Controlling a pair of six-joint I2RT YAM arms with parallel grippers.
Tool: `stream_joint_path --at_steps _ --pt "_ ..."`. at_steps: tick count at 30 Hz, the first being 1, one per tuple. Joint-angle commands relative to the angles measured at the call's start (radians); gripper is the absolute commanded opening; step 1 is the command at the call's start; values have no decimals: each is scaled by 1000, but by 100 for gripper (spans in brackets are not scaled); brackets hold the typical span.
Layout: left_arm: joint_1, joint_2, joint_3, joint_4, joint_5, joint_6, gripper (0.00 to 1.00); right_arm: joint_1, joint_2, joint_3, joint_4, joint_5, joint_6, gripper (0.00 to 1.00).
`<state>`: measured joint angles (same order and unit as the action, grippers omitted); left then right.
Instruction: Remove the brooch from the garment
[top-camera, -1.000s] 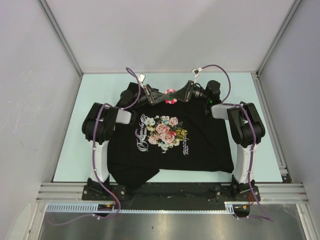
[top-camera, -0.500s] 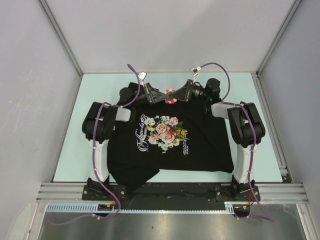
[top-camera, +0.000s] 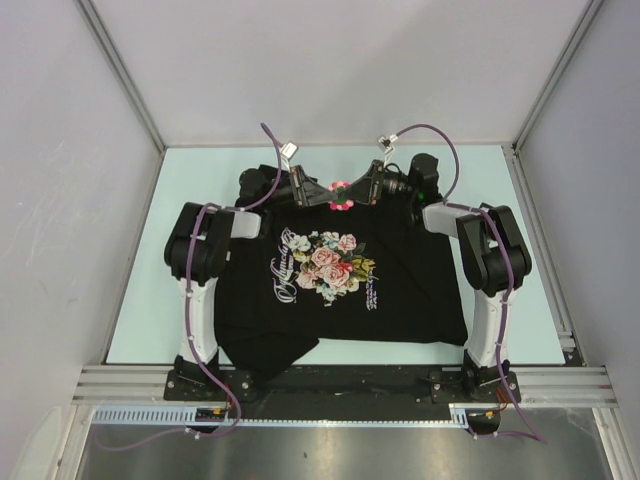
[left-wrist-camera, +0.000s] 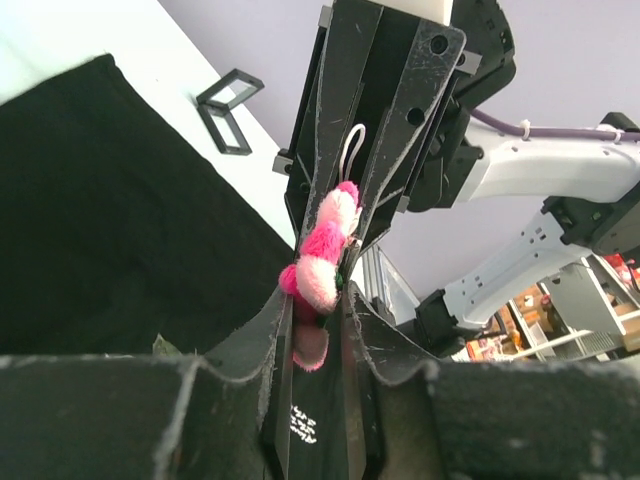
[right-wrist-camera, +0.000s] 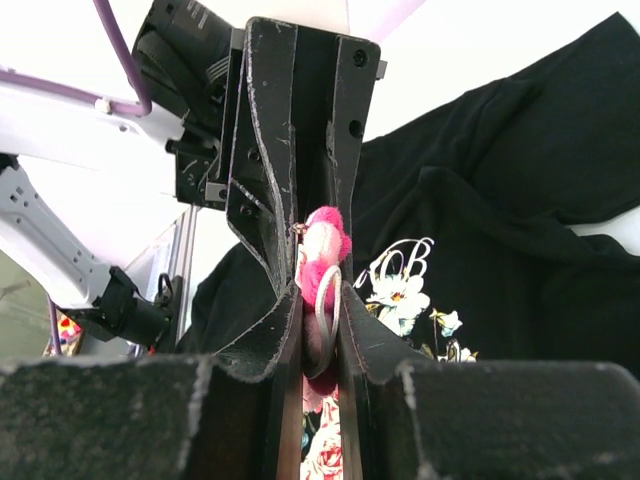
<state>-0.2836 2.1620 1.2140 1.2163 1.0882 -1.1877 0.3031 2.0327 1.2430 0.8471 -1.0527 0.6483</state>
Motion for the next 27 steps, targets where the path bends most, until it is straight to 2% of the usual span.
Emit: stream_joint_path --at_steps 1,4,11,20,27 --pt "-22 5 50 19 -1 20 16 70 -46 32 -42 -56 -64 0" --pt "-17 21 58 28 1 -6 13 77 -58 33 -78 -53 -99 0" --pt "-17 19 70 25 33 -4 15 93 -65 64 -238 -23 -208 0" --pt "-19 18 73 40 45 -6 15 94 -54 79 -276 0 -236 0" --pt "-20 30 73 144 58 -79 23 96 -48 87 -287 13 -237 0"
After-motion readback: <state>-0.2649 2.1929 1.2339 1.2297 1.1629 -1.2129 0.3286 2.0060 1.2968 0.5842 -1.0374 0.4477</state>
